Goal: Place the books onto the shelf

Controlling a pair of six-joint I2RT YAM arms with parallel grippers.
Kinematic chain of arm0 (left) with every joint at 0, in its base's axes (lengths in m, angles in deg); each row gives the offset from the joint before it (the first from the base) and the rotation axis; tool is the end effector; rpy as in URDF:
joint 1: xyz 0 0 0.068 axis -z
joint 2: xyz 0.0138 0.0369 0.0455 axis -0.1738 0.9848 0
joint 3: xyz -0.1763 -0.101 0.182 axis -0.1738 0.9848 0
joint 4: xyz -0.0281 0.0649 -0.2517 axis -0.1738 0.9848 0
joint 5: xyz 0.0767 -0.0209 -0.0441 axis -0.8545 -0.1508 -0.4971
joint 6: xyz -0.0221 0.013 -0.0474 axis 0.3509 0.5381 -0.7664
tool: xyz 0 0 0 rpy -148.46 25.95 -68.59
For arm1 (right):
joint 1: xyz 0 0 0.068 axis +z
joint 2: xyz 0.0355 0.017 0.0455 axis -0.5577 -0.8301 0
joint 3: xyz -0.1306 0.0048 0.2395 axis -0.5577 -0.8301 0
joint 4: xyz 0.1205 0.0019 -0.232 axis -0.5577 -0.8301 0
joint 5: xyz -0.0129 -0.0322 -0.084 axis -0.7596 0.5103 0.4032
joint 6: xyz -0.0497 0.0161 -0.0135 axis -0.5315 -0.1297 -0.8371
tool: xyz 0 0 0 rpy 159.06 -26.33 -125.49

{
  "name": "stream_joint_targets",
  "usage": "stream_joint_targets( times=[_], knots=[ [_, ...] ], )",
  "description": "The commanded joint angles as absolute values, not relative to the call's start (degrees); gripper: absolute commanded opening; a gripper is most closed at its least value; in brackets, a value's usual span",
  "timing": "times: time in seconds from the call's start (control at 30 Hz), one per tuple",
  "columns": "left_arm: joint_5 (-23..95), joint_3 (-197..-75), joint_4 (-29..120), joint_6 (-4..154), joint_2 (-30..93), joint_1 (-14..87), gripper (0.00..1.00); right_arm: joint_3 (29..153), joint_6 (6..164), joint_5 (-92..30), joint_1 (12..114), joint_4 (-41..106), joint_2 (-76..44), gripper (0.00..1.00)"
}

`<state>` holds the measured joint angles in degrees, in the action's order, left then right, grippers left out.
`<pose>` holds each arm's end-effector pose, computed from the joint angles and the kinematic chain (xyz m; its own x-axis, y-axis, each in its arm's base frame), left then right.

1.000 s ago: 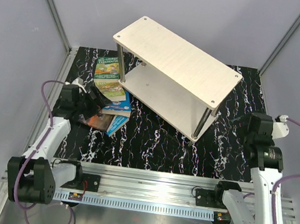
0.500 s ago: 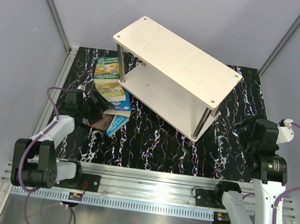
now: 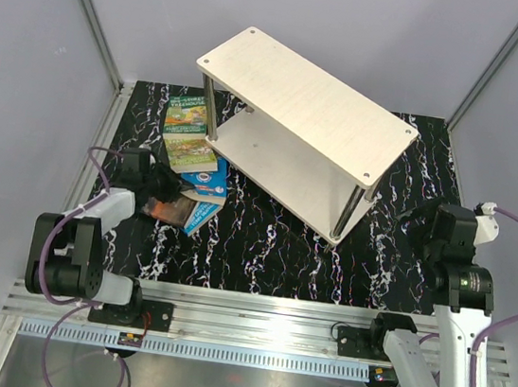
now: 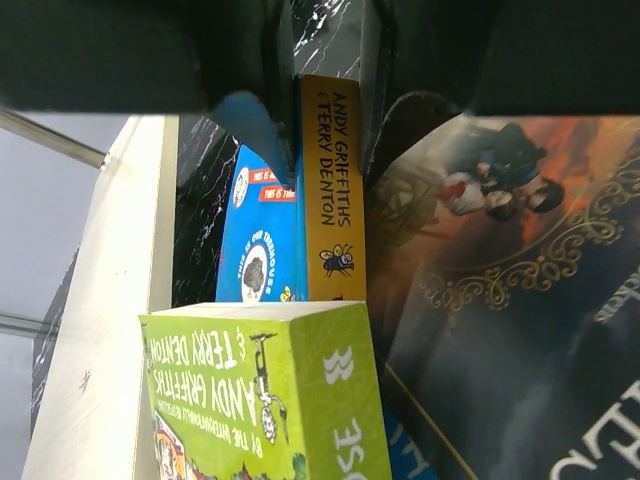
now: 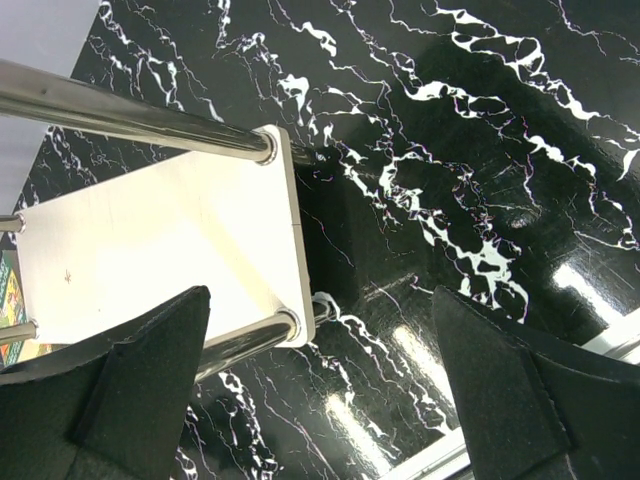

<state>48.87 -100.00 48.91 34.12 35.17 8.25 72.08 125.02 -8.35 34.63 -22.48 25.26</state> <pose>0.2664 -0.0046 0.1756 -0.6064 -0.7576 -0.2415 -0.4129 0.5595 -0.7187 0.1191 -0.0080 0.3424 -0.2892 0.6972 -0.6559 0.5909 0.6691 0.4507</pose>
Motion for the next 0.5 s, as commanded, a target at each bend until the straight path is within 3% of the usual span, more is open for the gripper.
stream_joint_targets(
  times=[0.0,0.47],
  knots=[
    [46.86,-102.31,49.14,37.94,35.87,8.87,0.00,71.80,123.72,-9.15,34.68,-21.38,26.09,1.00],
    [54.67,-117.60,82.63,49.11,10.92,9.75,0.00,69.43,123.45,-9.59,34.69,-21.56,29.96,1.00]
  ],
)
